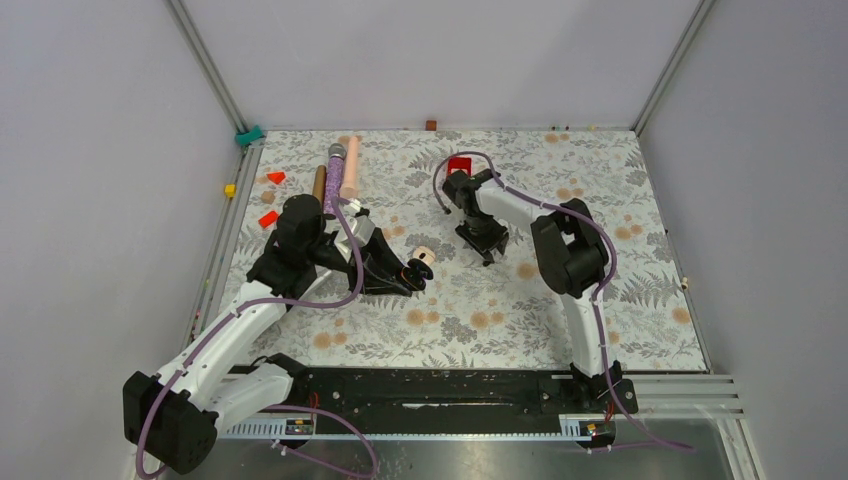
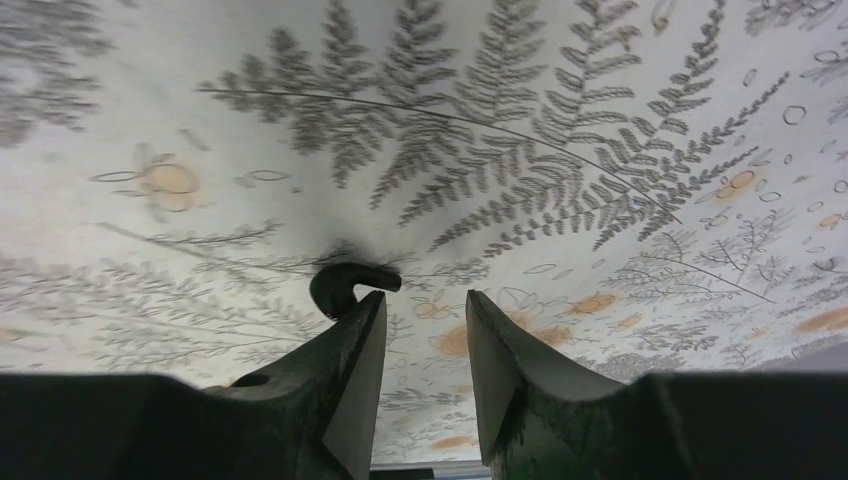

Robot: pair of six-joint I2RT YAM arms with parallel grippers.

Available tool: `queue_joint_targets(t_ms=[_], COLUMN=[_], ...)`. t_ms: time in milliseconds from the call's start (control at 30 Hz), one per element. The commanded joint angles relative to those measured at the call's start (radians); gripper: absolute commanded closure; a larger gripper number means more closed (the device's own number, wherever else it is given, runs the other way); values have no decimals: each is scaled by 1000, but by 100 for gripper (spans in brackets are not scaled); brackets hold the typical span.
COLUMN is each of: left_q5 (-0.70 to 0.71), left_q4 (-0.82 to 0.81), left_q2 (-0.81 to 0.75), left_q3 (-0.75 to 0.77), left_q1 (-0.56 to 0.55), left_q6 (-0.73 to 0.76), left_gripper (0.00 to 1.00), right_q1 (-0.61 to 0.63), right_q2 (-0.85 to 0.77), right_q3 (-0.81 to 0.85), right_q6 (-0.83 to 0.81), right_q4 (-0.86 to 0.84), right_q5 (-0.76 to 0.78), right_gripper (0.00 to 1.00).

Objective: Insert the wireless bluetooth earbuds into the charging case
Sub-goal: Pick up the earbud from the center of the board.

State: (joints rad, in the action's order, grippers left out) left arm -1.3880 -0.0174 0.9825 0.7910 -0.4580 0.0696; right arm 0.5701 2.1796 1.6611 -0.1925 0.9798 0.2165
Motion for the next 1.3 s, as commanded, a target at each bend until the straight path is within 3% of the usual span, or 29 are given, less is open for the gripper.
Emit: queue_joint_targets(t_ms=[0, 233, 467, 733, 1133, 1267], left_q5=[-37, -39, -45, -61, -67, -68], left_q4=[-43, -43, -43, -43, -43, -43], left_q2=[-22, -21, -25, -28, -30, -33], left_q3=[-2, -1, 1, 4, 1, -2], left_q1=[-5, -5, -5, -1, 5, 4], left_q6=[4, 4, 4, 6, 7, 10], left_gripper=[100, 100, 100, 100, 100, 100], right_q1=[37, 41, 41, 68, 161, 183], right_q2=[-11, -72, -143, -116, 1, 59], right_q3=[65, 77, 99, 124, 123, 131], right_q6=[25, -55, -367, -645, -724, -725], right_q4=[63, 75, 120, 178, 162, 157], right_q5=[-73, -16, -104, -179, -122, -22], right_gripper=[57, 55, 51, 48, 41, 41])
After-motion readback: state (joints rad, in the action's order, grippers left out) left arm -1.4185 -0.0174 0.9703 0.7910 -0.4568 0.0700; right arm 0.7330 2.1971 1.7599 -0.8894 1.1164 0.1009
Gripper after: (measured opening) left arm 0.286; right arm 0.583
